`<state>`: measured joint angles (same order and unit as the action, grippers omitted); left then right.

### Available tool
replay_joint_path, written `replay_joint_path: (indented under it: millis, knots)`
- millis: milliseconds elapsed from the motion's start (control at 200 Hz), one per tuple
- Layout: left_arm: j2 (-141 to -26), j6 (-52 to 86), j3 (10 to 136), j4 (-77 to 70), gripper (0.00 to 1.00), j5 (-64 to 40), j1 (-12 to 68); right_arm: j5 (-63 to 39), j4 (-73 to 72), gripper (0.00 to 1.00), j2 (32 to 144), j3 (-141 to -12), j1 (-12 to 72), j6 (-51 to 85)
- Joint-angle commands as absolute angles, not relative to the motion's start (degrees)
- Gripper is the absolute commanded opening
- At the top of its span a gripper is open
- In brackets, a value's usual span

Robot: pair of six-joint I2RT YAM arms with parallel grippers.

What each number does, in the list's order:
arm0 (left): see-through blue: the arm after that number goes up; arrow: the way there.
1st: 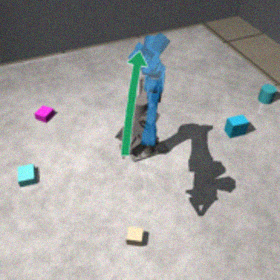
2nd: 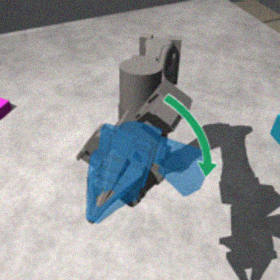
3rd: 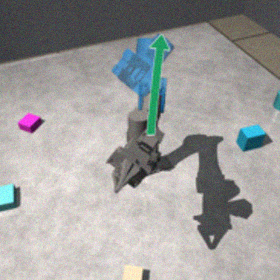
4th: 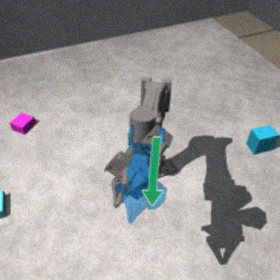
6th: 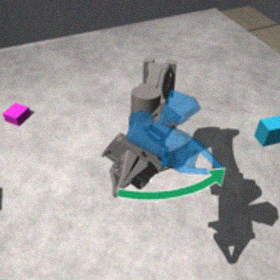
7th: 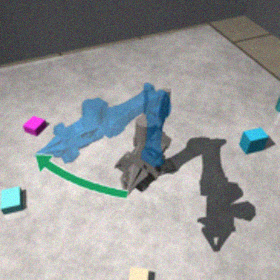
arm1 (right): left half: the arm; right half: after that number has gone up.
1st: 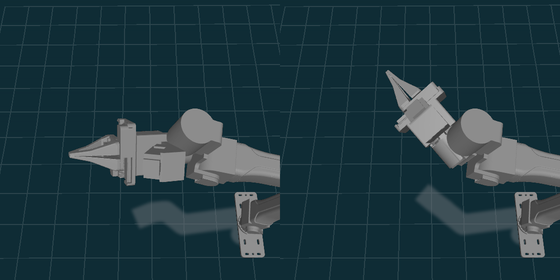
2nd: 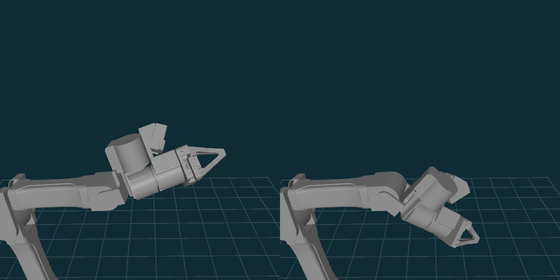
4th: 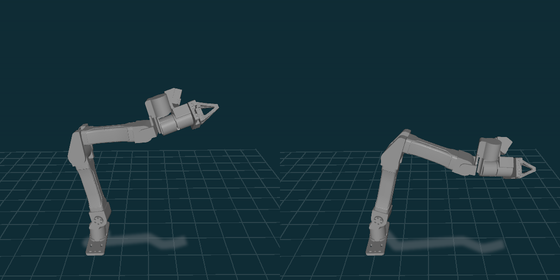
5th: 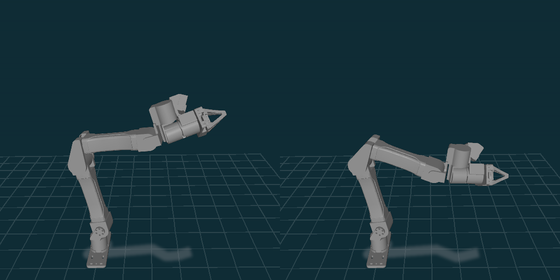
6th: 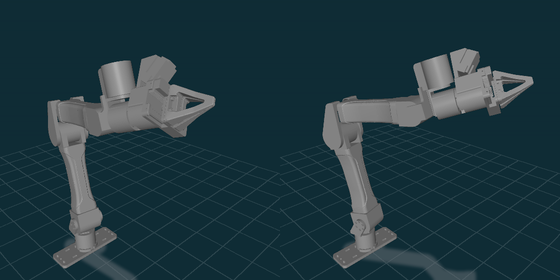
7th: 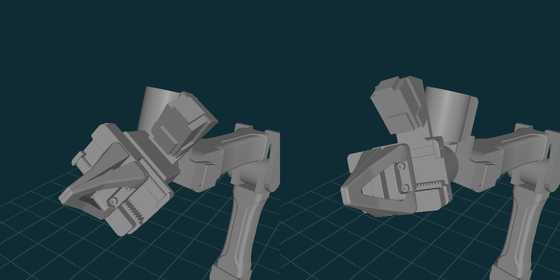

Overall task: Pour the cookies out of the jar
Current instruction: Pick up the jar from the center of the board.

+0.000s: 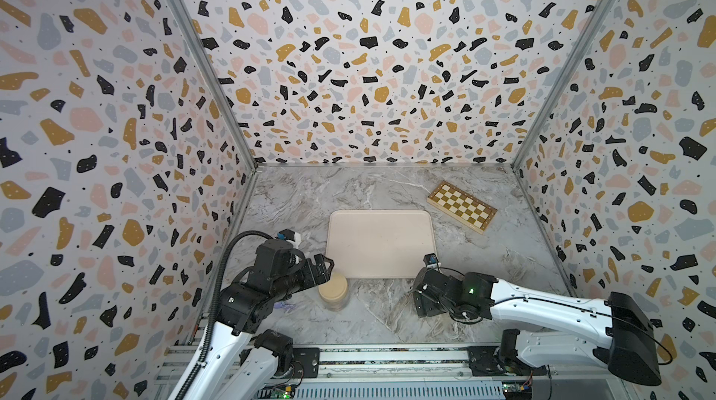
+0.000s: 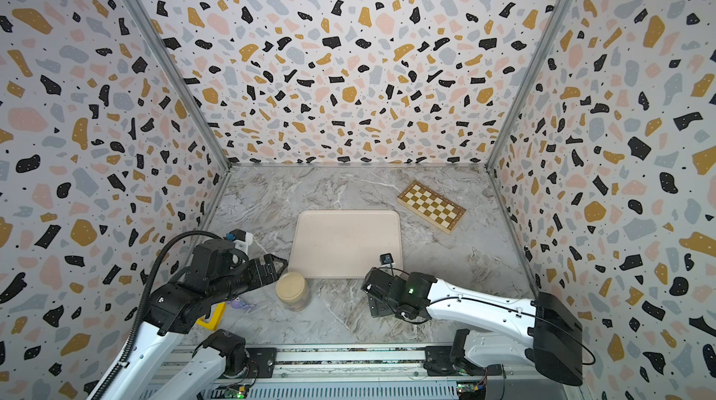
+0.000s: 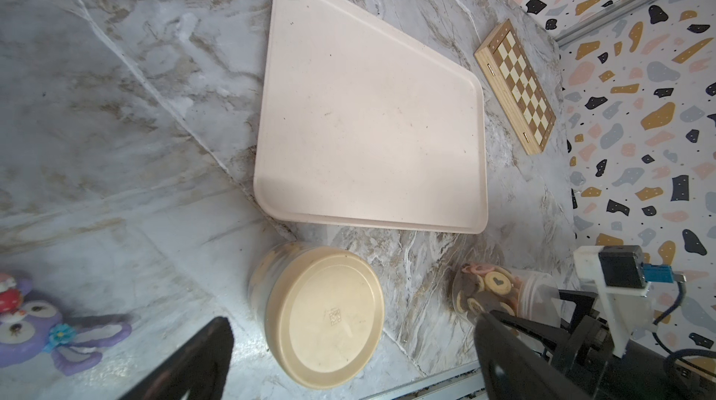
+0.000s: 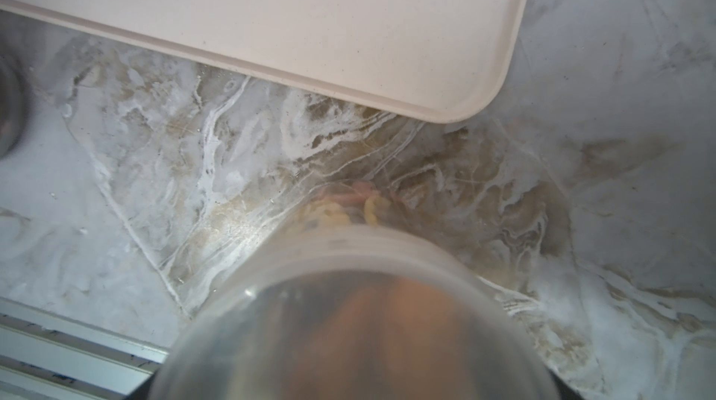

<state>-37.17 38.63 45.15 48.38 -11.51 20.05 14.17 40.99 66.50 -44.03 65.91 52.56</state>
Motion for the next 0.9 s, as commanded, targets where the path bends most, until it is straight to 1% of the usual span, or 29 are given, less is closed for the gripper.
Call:
replay_joint_path:
  millis: [0, 110, 280, 501, 616, 656, 751, 806, 891]
  knots:
    - [-38.5, 39.8, 46.7, 46.0, 0.96, -13.6, 20.3, 15.8, 42.0, 0.66, 62.3, -46.7, 66.0, 53.6]
    - [-40.1, 40.9, 48.2, 43.7, 0.94, -17.0, 20.4, 16.4, 40.3, 0.64, 57.6, -48.5, 65.9, 52.8]
    - [-40.5, 42.4, 51.4, 40.5, 0.95, -18.7, 20.4, 16.3, 37.8, 0.63, 52.2, -53.1, 64.3, 50.1]
    - [-40.7, 49.6, 50.8, 29.4, 0.96, -26.7, 20.3, 9.1, 34.5, 0.62, 52.1, -57.9, 57.7, 46.0]
    - [-39.8, 63.0, 46.4, 16.1, 0.96, -31.0, 20.3, 4.0, 32.4, 0.62, 53.4, -60.4, 53.6, 44.2]
    - [-39.2, 68.5, 44.1, 11.1, 0.96, -31.1, 20.3, 2.1, 31.1, 0.62, 53.7, -61.2, 52.3, 43.7]
    - [-37.8, 82.4, 37.4, -5.9, 0.96, -29.1, 20.5, -1.7, 27.4, 0.61, 54.2, -62.8, 49.7, 43.1]
    - [-37.2, 86.2, 35.4, -9.9, 0.97, -27.1, 20.9, -3.1, 25.2, 0.61, 54.6, -63.6, 49.0, 43.0]
    - [-35.8, 86.8, 35.3, -10.1, 1.00, -23.1, 22.4, -4.9, 21.6, 0.61, 55.1, -64.3, 48.6, 43.1]
